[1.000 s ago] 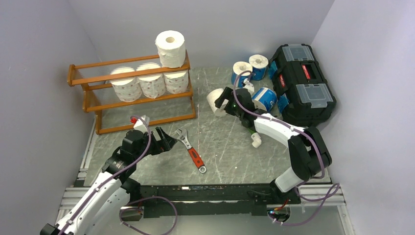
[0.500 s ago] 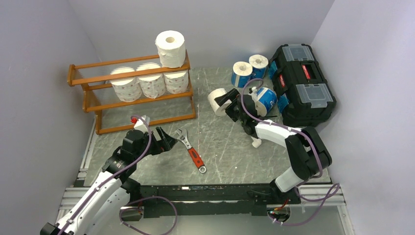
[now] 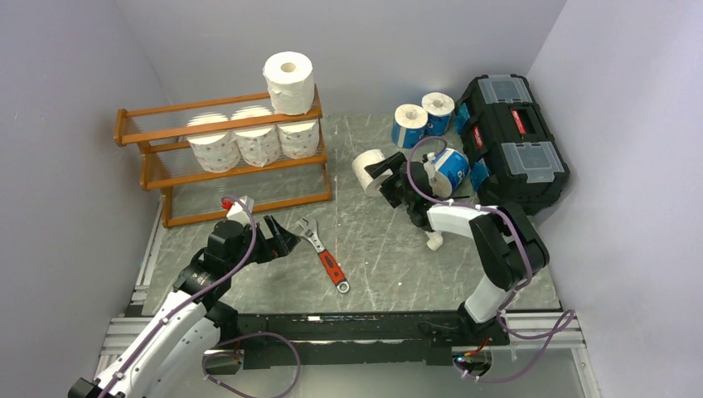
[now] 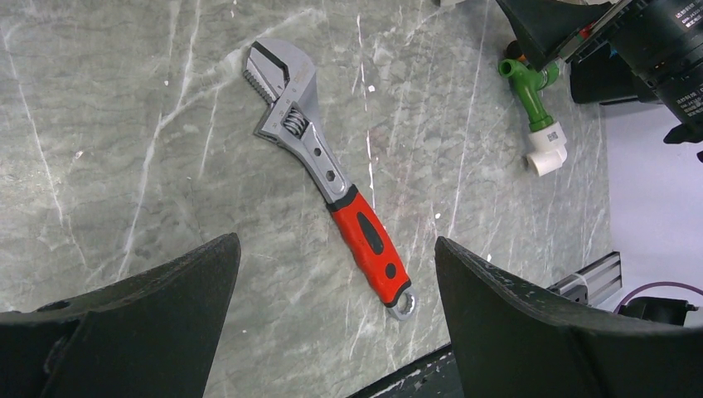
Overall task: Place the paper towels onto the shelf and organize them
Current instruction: Pick up the paper towel from the center of the board.
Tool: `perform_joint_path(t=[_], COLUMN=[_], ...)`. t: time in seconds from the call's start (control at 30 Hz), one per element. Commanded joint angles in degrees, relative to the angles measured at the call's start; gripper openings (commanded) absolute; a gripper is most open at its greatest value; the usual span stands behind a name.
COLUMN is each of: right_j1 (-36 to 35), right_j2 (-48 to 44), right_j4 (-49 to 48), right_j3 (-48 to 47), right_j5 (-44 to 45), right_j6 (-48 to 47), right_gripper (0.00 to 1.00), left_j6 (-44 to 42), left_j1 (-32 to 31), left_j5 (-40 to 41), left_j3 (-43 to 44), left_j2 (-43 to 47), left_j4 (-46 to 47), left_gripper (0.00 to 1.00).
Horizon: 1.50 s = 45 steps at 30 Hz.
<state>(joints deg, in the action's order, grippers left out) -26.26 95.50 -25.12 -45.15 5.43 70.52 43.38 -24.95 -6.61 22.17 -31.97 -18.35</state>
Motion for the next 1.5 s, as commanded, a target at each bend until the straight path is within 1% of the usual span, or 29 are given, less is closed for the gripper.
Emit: perform_joint_path(t=[0.0,0.23,0.37,0.57,0.97,1.17,1.47], right_j1=[0.2,0.7,1.0,0.9,1.1,1.2,1.3], right_j2=[1.1,3.0,3.8,4.6,6.2,6.9,7.2], right_j4=[-3.8,-5.2,-7.7,-10.4,-12.2,-15.2,-18.8], right_j3=[-1.5,-1.9,-1.2,-0.9,-1.2,-0.4,1.6], right_j5=[1.0,1.4,1.6,1.2,0.7,0.1,-0.3], right_j6=[0.6,0.2,0.0,-0.2,0.3,0.7,0.6], right_gripper=[0.94,0.91,0.88,0.82,0.72,0.63,0.51], left_j6=[0.5,0.5,0.4,0.5,0.1,0.1,0.4], left_j1=[-0.1,-0.1,-0.2,-0.2,-0.2,-0.2,-0.1], left_j5=[0.4,0.7,1.0,1.9,3.1,3.8,3.3], left_j3=[0.0,0.2,0.4,0.5,1.2,1.2,0.9], left_j2=[0.6,0.4,0.9,1.6,1.5,2.2,0.8], left_j4=[0.9,0.6,0.1,-0.4,-1.1,-1.5,-0.7], left_gripper=[0.93,0.93,0.93,0.93,0.93,0.92,0.92])
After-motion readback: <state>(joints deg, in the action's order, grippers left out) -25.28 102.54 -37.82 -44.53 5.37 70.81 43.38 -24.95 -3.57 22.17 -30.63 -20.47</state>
